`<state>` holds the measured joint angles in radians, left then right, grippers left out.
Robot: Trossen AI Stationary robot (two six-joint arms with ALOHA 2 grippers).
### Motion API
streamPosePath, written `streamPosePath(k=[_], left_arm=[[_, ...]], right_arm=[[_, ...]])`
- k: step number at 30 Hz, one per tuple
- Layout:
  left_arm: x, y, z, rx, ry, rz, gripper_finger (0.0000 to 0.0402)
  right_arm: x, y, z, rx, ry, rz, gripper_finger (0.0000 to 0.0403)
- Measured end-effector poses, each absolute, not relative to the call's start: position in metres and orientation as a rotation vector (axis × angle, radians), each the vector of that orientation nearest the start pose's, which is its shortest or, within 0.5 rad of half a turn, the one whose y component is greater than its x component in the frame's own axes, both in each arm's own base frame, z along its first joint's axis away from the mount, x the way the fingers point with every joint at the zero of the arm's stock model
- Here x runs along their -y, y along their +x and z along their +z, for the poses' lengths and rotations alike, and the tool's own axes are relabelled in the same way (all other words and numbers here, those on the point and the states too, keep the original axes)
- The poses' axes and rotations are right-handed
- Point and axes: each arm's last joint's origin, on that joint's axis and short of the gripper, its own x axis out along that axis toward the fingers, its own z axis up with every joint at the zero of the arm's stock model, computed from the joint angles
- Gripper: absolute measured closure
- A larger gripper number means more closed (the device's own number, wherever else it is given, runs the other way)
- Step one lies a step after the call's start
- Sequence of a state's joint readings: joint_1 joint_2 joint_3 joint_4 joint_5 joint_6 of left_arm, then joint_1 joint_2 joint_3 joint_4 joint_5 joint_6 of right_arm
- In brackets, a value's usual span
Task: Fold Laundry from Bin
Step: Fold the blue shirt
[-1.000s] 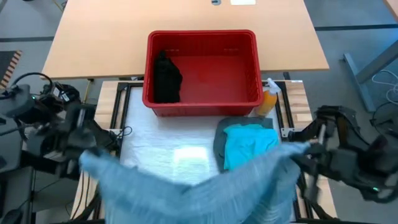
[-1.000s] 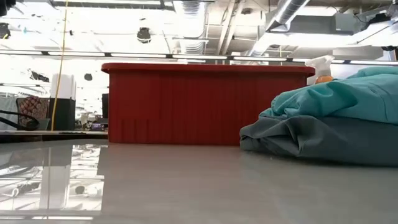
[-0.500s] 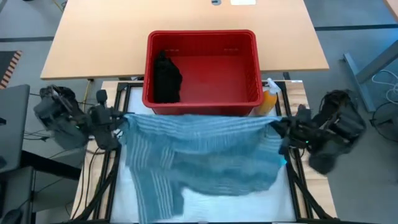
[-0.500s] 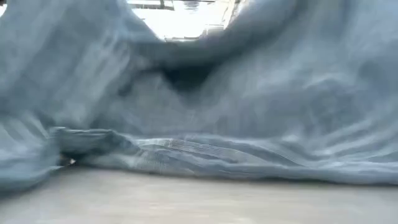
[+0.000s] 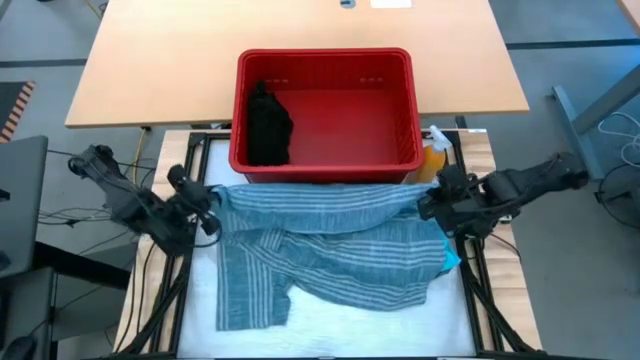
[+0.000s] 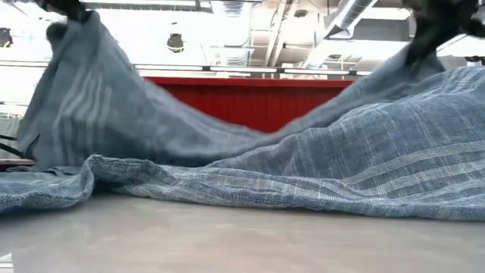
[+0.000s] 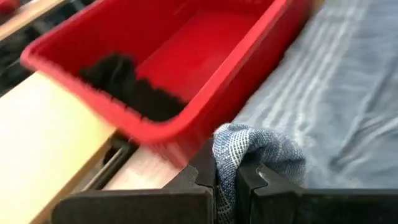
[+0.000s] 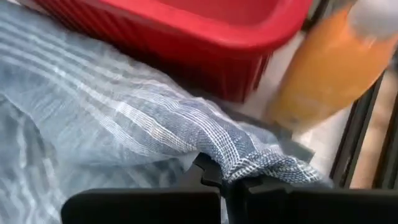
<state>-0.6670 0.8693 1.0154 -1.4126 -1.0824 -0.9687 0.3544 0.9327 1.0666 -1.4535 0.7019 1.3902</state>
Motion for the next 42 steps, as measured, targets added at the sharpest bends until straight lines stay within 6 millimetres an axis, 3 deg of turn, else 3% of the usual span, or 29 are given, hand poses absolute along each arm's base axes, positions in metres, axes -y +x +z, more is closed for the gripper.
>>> streamPosePath(k=[5, 9, 13, 18, 24, 28, 32, 37, 42], left_arm=[[0.045, 0.103, 0.276, -0.523, -0.003, 0.769, 0.0402], [0.053, 0.11, 0.277, -0.467, -0.073, 0.719, 0.0402], [0.062, 0.118, 0.314, -0.382, -0.039, 0.623, 0.0401], [0.072, 0.12, 0.39, -0.239, -0.032, 0.402, 0.0401], [0.086, 0.105, 0.472, 0.042, -0.106, -0.323, 0.0401], [0.102, 0.098, 0.5, 0.376, -0.064, -0.74, 0.0402], [0.129, 0.102, 0.518, 0.719, 0.036, -0.904, 0.0401], [0.173, 0.119, 0.526, 0.745, 0.23, -0.936, 0.0401], [0.199, 0.131, 0.552, 0.697, 0.365, -0.909, 0.0401]], right_arm=[[-0.022, 0.121, 0.306, -0.758, 0.556, -0.962, 0.0384], [-0.027, 0.133, 0.311, -0.674, 0.532, -0.874, 0.0384], [-0.034, 0.149, 0.338, -0.503, 0.466, -0.711, 0.0384], [-0.052, 0.163, 0.4, -0.261, 0.303, -0.322, 0.0384], [-0.075, 0.141, 0.464, -0.015, 0.14, 0.02, 0.0384], [-0.09, 0.124, 0.483, 0.084, 0.076, 0.156, 0.0384], [-0.114, 0.118, 0.497, 0.235, -0.009, 0.267, 0.0384], [-0.148, 0.11, 0.509, 0.436, -0.183, 0.33, 0.0384], [-0.168, 0.11, 0.515, 0.57, -0.314, 0.249, 0.0384]])
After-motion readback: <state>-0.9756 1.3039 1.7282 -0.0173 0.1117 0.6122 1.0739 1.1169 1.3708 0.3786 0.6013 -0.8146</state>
